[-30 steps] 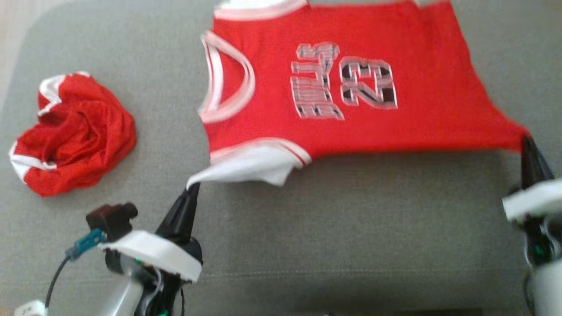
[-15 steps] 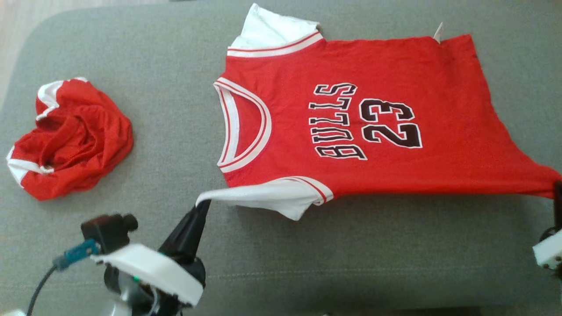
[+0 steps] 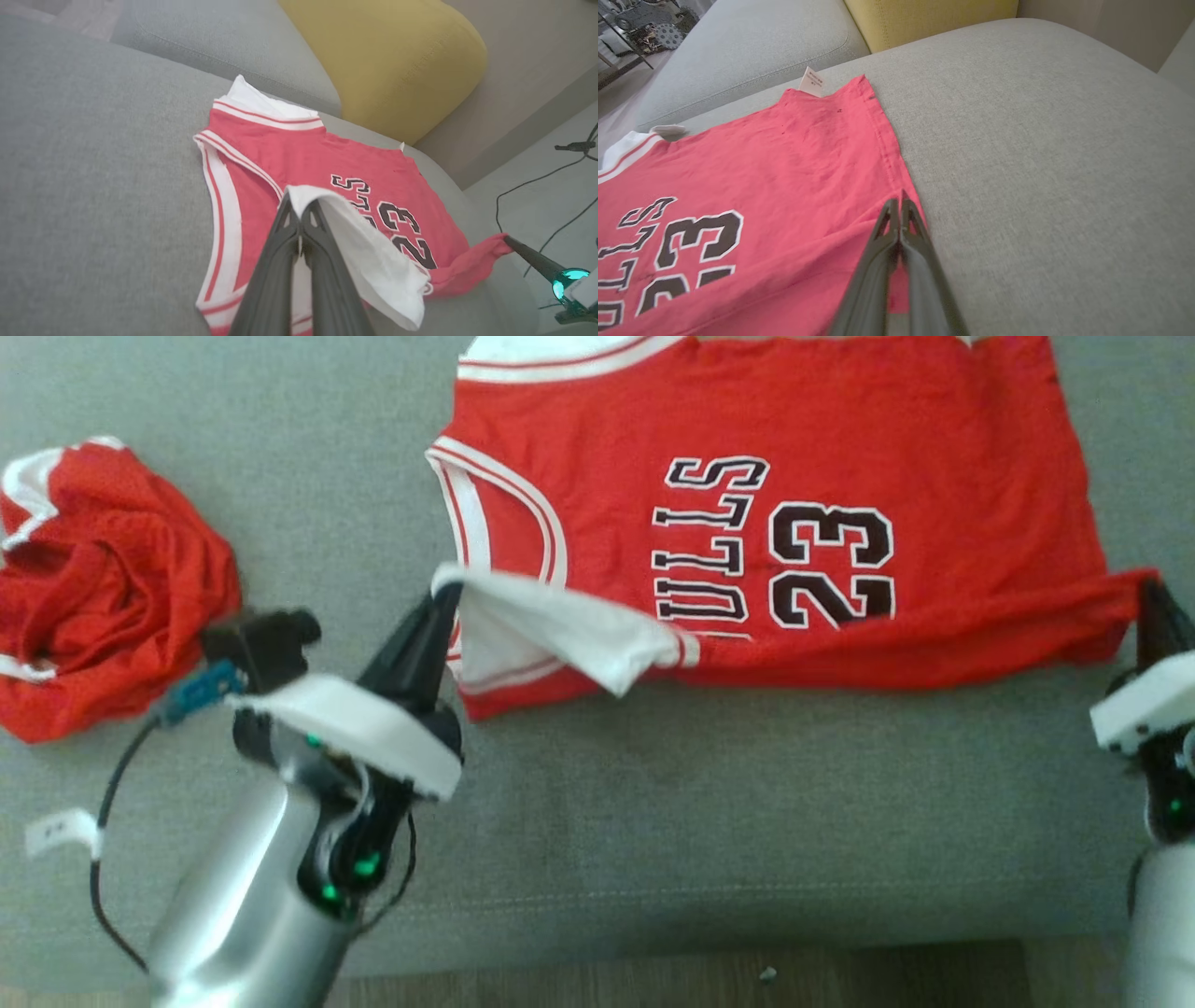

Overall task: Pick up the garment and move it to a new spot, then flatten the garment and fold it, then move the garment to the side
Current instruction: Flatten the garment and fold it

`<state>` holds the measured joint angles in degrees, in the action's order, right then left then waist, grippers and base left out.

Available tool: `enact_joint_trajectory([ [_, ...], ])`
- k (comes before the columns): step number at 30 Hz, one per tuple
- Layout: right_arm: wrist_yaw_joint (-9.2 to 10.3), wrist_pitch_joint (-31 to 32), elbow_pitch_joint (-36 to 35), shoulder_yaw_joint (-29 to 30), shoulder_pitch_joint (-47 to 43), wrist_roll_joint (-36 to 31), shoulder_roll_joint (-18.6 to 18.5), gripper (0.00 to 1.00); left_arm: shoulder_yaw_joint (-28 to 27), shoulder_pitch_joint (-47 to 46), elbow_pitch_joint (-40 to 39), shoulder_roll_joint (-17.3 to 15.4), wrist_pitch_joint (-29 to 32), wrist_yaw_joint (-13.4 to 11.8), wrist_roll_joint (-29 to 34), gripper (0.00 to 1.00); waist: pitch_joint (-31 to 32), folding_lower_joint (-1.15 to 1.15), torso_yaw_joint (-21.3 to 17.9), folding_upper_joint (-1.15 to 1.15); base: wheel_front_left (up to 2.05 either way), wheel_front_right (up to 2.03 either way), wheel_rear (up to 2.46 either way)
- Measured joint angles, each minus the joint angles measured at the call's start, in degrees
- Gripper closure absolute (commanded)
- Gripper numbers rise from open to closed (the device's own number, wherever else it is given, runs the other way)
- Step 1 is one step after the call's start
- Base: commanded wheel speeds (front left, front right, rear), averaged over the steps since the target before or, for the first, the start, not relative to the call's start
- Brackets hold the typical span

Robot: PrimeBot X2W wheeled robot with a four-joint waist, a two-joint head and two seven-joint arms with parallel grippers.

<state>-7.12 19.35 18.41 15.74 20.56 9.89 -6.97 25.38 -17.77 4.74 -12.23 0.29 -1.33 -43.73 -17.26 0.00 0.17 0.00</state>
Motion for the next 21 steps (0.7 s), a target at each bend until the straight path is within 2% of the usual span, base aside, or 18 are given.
enact_joint_trajectory([
  [11,0.0,-6.2,9.5,0.2,11.9,-1.9,-1.3,1.0,-0.3,-13.7,11.6,2.0,-6.2,3.0,3.5,1.0,-6.6,0.0,-0.2,0.0,0.0,0.0,0.0],
  [12,0.0,-6.8,10.3,0.0,12.6,-1.9,-1.3,0.31,-0.3,-14.3,12.7,2.1,-6.7,3.1,3.7,0.78,-7.0,0.0,-0.3,0.0,0.0,0.0,0.0],
  [13,0.0,-7.7,11.2,-0.1,13.2,-1.9,-1.3,0.31,-0.2,-14.7,14.0,2.2,-7.1,3.2,4.2,0.78,-7.4,0.0,-0.4,0.0,0.0,0.0,0.0],
  [14,0.0,-8.7,12.0,-0.3,13.8,-2.1,-1.3,0.0,-0.2,-15.0,15.0,2.2,-7.5,3.5,4.3,0.09,-7.6,0.0,-0.5,0.0,0.0,0.0,0.0],
  [15,0.0,-9.9,12.5,-0.4,14.2,-2.1,-1.3,0.0,-0.2,-15.2,16.0,2.4,-8.1,3.4,4.3,0.0,-7.8,0.0,-0.6,0.0,0.0,0.0,0.0],
  [21,0.0,-19.9,12.4,-2.6,14.1,-0.1,-1.2,0.0,0.0,-14.2,16.3,3.2,-12.6,3.8,5.9,0.0,-6.1,0.0,-0.9,0.0,0.0,0.0,0.0],
])
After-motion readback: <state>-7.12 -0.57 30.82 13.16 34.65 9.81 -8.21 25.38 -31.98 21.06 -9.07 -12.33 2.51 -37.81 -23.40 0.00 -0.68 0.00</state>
